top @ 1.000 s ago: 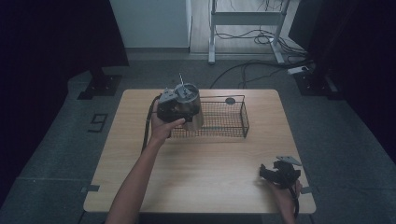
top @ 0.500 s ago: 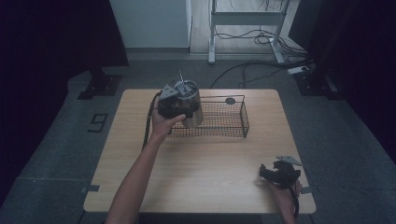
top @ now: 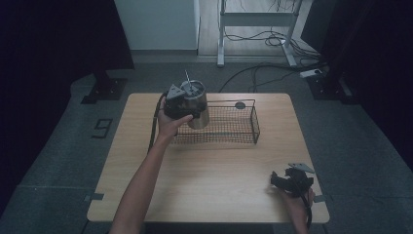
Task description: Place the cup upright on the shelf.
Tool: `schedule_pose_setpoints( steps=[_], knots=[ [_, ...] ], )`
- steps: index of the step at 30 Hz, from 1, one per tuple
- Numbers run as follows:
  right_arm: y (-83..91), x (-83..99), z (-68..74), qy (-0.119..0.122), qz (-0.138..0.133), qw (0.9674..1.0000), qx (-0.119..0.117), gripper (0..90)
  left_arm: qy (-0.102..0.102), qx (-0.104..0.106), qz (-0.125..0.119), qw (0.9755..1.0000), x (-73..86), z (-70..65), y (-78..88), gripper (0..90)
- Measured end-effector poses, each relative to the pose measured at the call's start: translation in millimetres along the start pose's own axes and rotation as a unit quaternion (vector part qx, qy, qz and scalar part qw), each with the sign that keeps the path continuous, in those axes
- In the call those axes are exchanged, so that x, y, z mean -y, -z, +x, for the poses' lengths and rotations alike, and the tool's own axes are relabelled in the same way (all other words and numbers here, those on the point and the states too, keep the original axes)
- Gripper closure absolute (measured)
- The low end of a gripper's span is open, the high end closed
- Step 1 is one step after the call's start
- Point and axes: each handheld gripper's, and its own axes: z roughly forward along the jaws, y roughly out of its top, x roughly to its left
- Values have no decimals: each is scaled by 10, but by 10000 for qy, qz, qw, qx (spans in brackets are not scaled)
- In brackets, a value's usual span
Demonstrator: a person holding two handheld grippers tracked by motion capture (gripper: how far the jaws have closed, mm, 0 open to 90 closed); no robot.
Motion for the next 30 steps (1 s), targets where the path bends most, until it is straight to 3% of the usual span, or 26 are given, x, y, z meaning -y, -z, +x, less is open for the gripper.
schedule_pose_setpoints(
  steps=[9,30],
  knots=[
    [0,1,-1,4,-3,10000,0,42,107,-163,142,9997,79,119,-88,42],
    [1,1,0,-6,-3,10000,8,44,168,-313,460,9983,349,133,-345,41]
  ],
)
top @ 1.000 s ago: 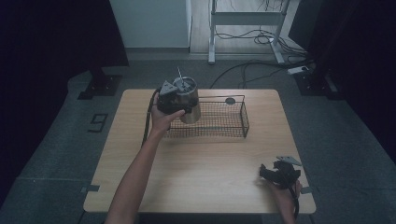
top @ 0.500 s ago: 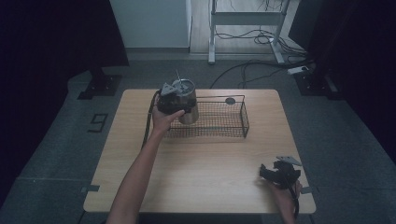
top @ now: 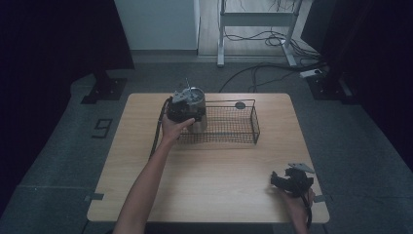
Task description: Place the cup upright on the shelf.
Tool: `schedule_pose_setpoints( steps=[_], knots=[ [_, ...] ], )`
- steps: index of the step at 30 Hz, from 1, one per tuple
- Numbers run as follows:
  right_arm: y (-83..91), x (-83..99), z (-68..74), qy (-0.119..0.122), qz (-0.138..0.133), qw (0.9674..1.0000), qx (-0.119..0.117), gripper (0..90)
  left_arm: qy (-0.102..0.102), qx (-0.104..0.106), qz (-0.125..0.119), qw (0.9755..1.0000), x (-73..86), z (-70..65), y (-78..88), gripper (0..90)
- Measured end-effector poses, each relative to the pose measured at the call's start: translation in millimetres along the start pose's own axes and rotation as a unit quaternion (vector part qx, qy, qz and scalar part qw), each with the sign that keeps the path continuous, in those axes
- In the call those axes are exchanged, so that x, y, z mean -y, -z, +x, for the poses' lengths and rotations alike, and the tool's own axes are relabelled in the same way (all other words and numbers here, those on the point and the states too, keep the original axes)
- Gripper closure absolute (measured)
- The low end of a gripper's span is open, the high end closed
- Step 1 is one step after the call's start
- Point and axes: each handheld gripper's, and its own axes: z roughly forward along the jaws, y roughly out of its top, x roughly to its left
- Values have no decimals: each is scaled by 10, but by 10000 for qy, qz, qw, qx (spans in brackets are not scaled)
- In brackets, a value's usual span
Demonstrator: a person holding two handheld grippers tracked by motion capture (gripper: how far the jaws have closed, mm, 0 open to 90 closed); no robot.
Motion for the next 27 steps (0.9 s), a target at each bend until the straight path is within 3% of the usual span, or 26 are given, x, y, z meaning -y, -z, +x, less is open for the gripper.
schedule_pose_setpoints(
  steps=[14,27],
  knots=[
    [0,0,0,-2,-1,10000,0,45,47,-90,142,9998,101,-2,-131,41],
    [0,0,-1,0,-2,10000,-1,45,70,-299,358,9989,222,-7,-245,40]
  ],
)
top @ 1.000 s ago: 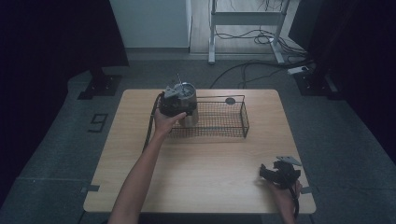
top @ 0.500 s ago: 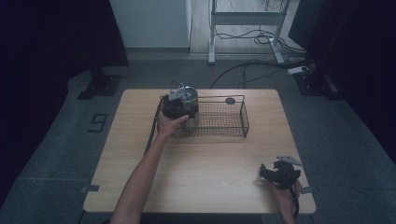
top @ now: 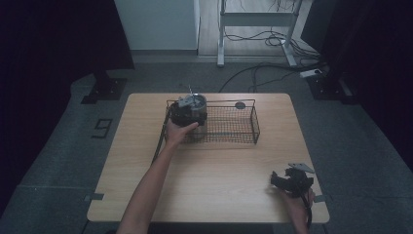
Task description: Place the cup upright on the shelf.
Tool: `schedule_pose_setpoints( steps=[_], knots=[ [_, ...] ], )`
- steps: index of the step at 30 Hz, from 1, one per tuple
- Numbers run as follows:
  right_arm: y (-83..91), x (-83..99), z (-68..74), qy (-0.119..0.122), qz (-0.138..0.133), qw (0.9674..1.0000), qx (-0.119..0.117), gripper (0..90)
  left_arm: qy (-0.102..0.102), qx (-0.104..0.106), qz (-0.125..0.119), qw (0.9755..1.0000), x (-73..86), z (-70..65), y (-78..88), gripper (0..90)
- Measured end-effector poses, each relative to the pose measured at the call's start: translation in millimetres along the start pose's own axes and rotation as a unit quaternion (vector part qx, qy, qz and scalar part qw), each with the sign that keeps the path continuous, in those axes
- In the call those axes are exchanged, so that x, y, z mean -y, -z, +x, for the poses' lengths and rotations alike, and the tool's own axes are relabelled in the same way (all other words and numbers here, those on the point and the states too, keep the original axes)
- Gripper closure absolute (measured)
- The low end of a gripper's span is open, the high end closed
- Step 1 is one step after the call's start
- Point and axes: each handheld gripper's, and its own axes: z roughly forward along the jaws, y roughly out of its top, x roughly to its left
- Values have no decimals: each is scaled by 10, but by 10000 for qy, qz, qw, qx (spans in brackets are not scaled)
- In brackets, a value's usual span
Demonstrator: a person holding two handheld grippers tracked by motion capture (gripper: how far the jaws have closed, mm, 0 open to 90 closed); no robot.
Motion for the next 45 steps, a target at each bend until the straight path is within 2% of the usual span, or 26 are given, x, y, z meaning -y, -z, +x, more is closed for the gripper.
schedule_pose_setpoints(
  steps=[7,11,14,16,23,30,38,45],
  knots=[
    [0,0,0,-2,0,10000,-1,45,-74,-122,129,9998,47,-8,-35,38],
    [0,0,0,-2,0,10000,0,45,-141,-162,43,9998,60,-33,-22,33],
    [0,0,0,1,0,10000,4,45,-73,-117,-45,9999,41,-40,8,16],
    [0,0,1,2,1,10000,6,45,-113,-92,-41,9999,27,-47,33,8],
    [0,0,1,8,-3,10000,5,45,-57,-124,-49,9999,16,-57,108,0],
    [-1,0,2,-2,-5,10000,5,46,94,-10,-202,9998,-9,-43,267,0],
    [-1,0,2,-1,-5,10000,8,46,1,-34,-218,9998,12,-42,448,0],
    [-1,0,2,5,-8,10000,6,46,-87,151,-189,9997,89,-34,566,0]
  ],
)
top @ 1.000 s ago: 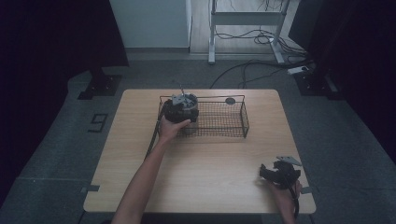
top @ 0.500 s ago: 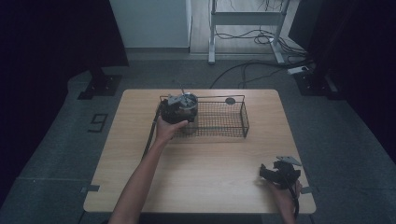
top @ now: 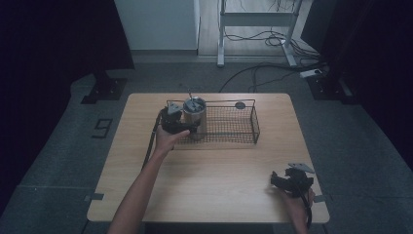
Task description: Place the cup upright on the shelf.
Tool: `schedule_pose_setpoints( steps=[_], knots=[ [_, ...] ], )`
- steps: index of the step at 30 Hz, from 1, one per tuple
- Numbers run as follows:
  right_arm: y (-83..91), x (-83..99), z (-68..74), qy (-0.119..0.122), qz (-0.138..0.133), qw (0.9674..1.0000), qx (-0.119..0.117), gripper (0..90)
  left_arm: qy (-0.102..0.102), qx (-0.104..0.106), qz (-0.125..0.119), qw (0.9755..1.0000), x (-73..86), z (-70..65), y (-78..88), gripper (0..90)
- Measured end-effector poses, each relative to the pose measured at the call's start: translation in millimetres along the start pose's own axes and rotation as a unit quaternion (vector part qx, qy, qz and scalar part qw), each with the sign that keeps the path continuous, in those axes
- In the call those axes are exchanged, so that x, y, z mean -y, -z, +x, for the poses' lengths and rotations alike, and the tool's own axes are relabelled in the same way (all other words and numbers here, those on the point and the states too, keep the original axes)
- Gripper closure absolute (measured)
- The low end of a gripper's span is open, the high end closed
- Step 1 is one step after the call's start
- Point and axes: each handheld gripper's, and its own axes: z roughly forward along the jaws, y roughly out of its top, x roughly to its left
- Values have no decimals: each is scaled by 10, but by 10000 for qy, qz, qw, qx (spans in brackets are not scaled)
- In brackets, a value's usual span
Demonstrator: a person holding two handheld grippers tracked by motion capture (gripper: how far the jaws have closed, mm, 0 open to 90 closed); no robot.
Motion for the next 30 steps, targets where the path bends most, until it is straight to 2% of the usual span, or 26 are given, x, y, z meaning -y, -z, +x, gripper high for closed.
schedule_pose_setpoints(
  steps=[5,10,21,27,30],
  knots=[
    [0,0,0,0,1,10000,0,45,-28,82,-7,10000,28,-32,79,0],
    [0,0,0,0,1,10000,1,46,-78,230,89,9997,87,-94,203,0],
    [2,-1,1,-3,11,10000,3,46,-137,424,-114,9989,248,-230,544,34],
    [2,-1,2,-16,10,10000,3,46,-60,510,-95,9986,353,-262,708,37],
    [1,-1,2,-9,7,10000,2,46,-9,550,-4,9985,425,-269,770,44]
  ],
)
